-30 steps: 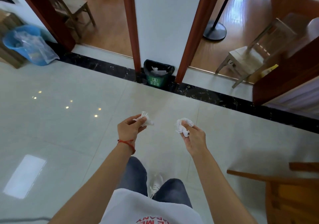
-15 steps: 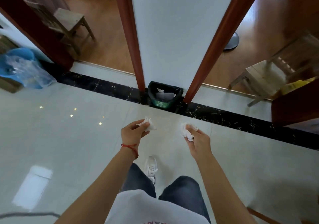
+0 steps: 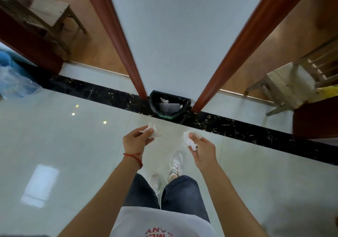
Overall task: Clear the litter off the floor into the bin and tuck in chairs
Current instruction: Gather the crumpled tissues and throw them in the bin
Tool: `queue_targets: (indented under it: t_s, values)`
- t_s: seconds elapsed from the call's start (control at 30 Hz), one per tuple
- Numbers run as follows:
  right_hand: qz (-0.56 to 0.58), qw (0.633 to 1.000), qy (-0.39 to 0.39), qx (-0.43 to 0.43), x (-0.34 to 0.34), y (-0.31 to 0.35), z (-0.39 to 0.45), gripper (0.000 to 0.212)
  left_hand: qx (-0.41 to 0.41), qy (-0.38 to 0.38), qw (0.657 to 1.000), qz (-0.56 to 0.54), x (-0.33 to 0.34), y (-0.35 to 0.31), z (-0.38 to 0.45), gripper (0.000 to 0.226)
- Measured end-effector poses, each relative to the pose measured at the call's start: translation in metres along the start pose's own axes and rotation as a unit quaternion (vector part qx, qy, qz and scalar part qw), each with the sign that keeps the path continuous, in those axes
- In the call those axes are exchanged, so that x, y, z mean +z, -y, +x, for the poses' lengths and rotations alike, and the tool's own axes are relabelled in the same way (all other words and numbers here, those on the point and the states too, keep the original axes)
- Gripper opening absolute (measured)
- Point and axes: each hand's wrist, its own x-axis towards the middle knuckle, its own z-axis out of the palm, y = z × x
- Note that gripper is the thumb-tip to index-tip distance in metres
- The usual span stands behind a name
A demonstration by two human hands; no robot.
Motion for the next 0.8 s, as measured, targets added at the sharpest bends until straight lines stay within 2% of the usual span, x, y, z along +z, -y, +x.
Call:
queue_targets:
  t_s: [0.3, 0.63, 0.8]
  values:
    - [-0.057, 0.998, -0.003, 0.032, 0.012, 0.041, 0.069, 0.004, -0.04, -0.033, 0.999, -0.004, 0.065, -0.005, 0.071, 0.026]
    - [0.023, 0.998, -0.031, 0.05, 0.03, 0.035, 0.154, 0.008, -0.103, -0.051, 0.993, 0.026, 0.104, 0.031, 0.174, 0.026]
    - [0.021, 0.998, -0.037, 0.053, 0.036, 0.022, 0.194, 0.01, -0.122, -0.052, 0.991, 0.03, 0.117, 0.051, 0.218, 0.022]
